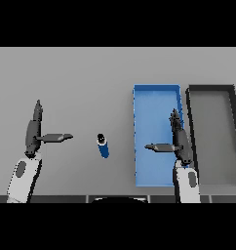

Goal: Pick up the blue pipe and place it into the blue bin.

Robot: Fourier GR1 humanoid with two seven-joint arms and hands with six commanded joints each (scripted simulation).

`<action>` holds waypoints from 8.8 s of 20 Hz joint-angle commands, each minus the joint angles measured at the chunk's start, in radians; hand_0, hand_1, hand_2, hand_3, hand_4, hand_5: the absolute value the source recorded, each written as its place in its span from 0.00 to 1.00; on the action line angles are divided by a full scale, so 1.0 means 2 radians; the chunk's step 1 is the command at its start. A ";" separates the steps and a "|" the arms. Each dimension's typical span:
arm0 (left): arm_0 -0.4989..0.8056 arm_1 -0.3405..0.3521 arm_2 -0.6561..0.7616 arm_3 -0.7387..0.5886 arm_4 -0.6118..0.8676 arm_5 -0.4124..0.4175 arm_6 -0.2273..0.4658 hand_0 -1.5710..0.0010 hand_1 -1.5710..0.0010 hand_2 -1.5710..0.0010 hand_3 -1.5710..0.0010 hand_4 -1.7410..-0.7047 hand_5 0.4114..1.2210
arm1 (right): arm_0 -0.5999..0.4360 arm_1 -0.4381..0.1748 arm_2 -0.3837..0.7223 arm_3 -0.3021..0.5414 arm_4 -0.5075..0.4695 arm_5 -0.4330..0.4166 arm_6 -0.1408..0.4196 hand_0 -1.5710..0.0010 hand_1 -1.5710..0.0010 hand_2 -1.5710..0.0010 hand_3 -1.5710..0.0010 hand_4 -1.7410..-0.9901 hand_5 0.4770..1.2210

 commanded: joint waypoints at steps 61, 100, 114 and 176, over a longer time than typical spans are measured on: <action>-0.013 -0.139 -0.205 0.045 -0.103 -0.179 -0.101 0.10 0.09 0.08 0.08 0.24 0.94 | 0.060 -0.075 0.035 -0.068 0.073 0.027 -0.047 1.00 1.00 1.00 1.00 0.69 0.21; -0.042 -0.198 -0.172 -0.072 -0.142 -0.251 -0.023 0.00 0.00 0.00 0.00 0.26 1.00 | -0.079 -0.181 0.100 -0.247 -0.158 0.194 0.133 1.00 1.00 0.96 1.00 0.60 0.11; -0.046 -0.216 -0.142 -0.061 -0.145 -0.291 -0.017 0.00 0.00 0.00 0.00 0.26 1.00 | -0.252 -0.127 0.177 -0.162 -0.156 0.237 0.208 0.98 0.98 0.95 1.00 0.74 0.06; -0.022 -0.233 -0.094 -0.070 -0.232 -0.357 0.045 1.00 1.00 1.00 1.00 0.83 0.00 | -0.502 -0.253 0.034 0.057 -0.339 0.055 0.198 0.00 0.00 0.00 0.00 0.00 1.00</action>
